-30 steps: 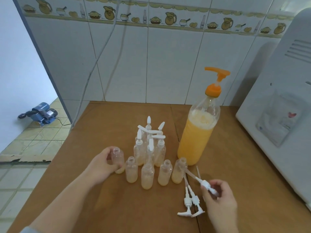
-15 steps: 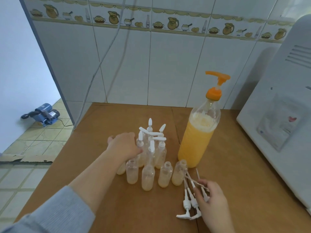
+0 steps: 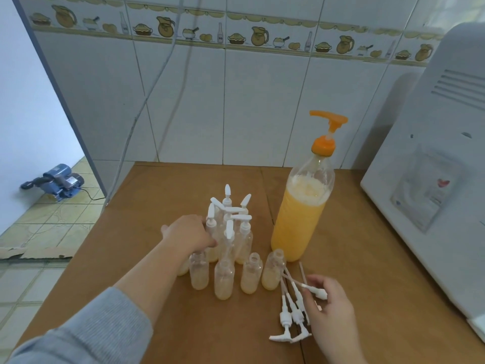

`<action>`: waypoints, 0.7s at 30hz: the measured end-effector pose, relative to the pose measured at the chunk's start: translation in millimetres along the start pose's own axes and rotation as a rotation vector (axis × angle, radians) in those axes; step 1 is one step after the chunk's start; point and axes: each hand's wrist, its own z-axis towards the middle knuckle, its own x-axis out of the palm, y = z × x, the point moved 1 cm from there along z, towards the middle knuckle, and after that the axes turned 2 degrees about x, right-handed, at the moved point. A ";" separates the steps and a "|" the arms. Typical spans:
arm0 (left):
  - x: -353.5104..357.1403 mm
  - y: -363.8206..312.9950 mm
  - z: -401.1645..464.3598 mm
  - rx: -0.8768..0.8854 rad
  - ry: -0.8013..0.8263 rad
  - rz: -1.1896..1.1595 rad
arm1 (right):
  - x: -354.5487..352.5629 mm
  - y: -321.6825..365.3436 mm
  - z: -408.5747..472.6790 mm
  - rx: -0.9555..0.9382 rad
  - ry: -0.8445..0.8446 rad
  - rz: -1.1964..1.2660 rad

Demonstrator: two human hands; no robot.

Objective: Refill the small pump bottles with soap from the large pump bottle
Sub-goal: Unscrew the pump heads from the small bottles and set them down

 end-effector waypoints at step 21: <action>-17.2 7.5 -22.6 0.122 -0.172 -0.137 | -2.1 12.6 2.6 -0.049 -0.014 0.003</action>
